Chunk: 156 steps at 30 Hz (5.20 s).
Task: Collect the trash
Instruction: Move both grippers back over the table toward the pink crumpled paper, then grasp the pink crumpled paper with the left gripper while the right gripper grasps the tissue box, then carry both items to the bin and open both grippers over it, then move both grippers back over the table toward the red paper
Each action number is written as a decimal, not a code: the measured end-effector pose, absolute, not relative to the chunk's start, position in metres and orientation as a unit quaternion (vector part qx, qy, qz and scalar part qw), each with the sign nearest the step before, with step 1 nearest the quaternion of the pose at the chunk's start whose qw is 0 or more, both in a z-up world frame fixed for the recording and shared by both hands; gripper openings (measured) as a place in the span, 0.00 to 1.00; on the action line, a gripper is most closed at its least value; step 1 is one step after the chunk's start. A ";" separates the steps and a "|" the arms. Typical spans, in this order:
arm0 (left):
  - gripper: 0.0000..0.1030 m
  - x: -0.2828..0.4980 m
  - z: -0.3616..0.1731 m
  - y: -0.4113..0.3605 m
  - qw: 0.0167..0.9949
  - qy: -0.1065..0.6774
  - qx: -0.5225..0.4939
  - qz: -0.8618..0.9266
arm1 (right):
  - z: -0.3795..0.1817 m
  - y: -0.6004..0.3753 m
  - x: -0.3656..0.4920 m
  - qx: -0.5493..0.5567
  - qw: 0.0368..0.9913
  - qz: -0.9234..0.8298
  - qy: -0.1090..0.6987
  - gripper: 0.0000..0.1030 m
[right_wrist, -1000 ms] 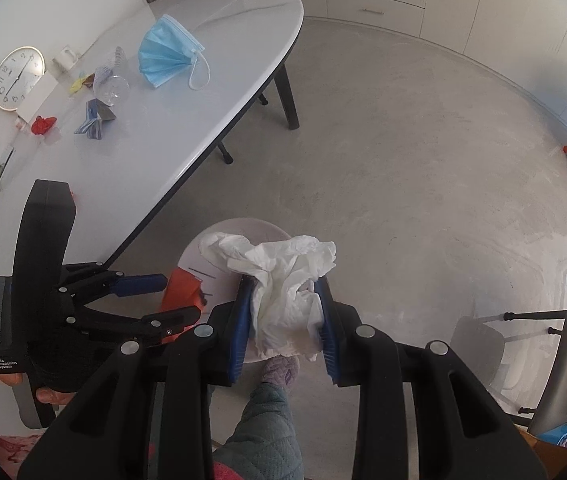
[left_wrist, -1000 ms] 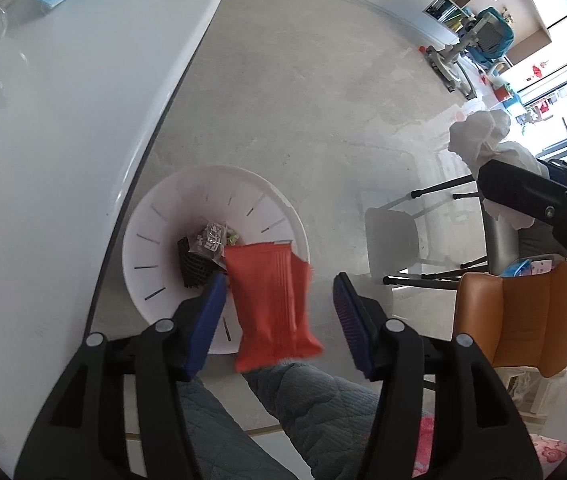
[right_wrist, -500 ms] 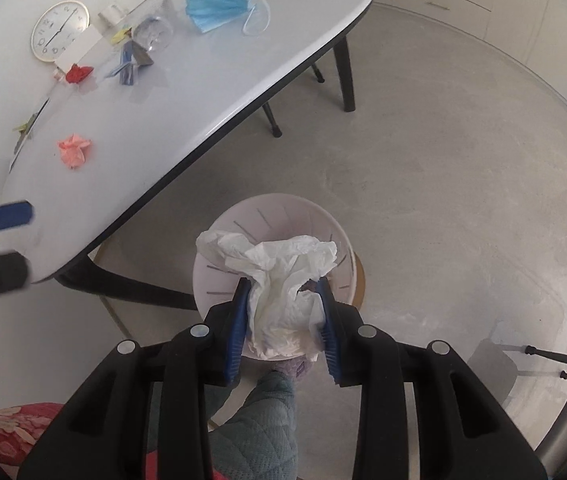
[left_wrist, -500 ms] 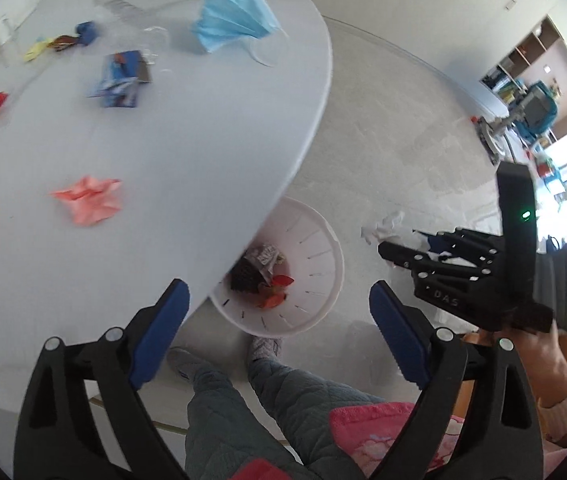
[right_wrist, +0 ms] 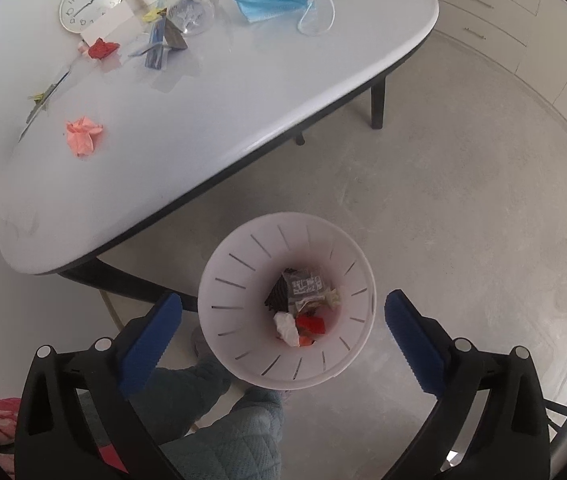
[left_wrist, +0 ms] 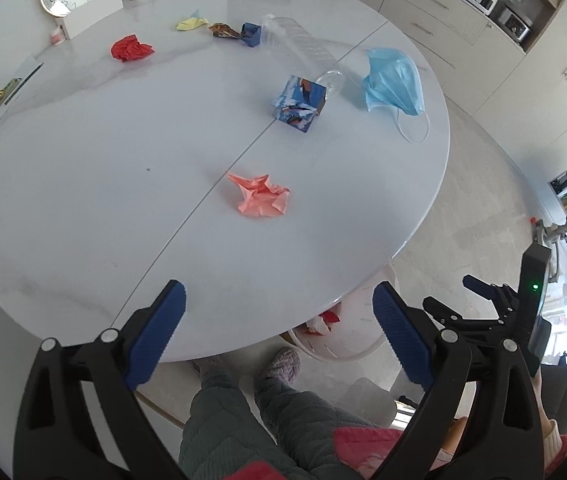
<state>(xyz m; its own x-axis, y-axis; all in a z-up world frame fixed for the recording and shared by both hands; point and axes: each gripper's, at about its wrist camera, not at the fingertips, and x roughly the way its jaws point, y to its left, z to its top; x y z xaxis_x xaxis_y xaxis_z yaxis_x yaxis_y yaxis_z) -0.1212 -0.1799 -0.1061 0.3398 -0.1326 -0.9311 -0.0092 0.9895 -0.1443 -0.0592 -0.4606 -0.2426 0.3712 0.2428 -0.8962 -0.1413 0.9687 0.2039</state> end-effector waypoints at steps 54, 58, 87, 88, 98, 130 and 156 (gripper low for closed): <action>0.45 0.033 -0.169 -0.103 0.806 0.561 0.067 -0.178 | -0.174 -0.306 0.108 0.177 0.858 -0.076 0.476 0.98; 0.45 0.046 -0.163 -0.073 0.807 0.563 0.053 -0.170 | -0.186 -0.285 0.135 0.195 0.851 -0.101 0.476 0.98; 0.45 0.053 -0.154 -0.080 0.806 0.554 0.044 -0.202 | -0.201 -0.302 0.117 0.218 0.842 -0.073 0.487 0.50; 0.45 0.051 -0.152 -0.084 0.807 0.552 0.046 -0.207 | -0.196 -0.307 0.108 0.219 0.844 -0.071 0.485 0.50; 0.45 0.014 -0.134 -0.149 0.798 0.535 0.071 -0.267 | -0.160 -0.376 0.016 0.243 0.856 -0.077 0.451 0.50; 0.45 -0.114 -0.155 -0.320 0.781 0.573 0.056 -0.242 | -0.208 -0.515 -0.096 0.128 0.832 0.024 0.539 0.98; 0.88 -0.112 -0.159 -0.344 0.776 0.579 0.071 -0.239 | -0.190 -0.548 -0.099 0.141 0.845 0.000 0.516 0.98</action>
